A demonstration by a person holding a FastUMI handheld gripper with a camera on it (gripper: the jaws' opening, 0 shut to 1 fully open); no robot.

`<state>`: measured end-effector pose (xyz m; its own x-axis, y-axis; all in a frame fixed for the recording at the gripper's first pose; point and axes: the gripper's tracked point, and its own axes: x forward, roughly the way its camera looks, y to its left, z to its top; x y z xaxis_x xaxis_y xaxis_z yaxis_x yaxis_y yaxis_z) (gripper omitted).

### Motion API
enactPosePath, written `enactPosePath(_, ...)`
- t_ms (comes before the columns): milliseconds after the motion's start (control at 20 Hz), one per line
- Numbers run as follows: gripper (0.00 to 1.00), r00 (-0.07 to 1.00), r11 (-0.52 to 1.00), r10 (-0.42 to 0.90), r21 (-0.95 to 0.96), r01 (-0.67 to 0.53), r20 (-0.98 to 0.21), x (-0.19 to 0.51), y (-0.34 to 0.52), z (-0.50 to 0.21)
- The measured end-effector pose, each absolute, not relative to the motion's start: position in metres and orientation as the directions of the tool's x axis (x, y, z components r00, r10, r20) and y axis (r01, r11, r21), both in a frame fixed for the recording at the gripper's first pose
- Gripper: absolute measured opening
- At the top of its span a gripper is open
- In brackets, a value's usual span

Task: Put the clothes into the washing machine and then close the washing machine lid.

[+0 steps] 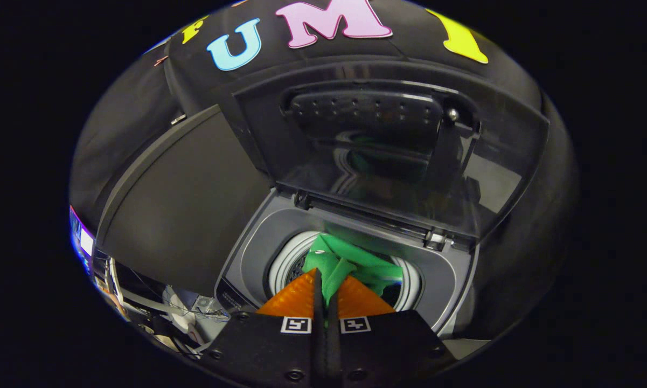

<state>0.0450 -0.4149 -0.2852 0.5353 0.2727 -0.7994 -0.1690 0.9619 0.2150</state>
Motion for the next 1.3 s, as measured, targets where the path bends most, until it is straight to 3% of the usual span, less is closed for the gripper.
enactPosePath(450, 0.05, 0.488, 0.976, 0.209, 0.147, -0.163, -0.847, 0.041, -0.427, -0.343)
enactPosePath(1050, 0.05, 0.425, 0.998, 0.037, 0.051, 0.022, -0.904, 0.031, -0.427, -0.397)
enactPosePath(1300, 0.06, 0.401, 0.984, -0.079, -0.007, 0.178, -0.913, 0.019, -0.446, -0.405)
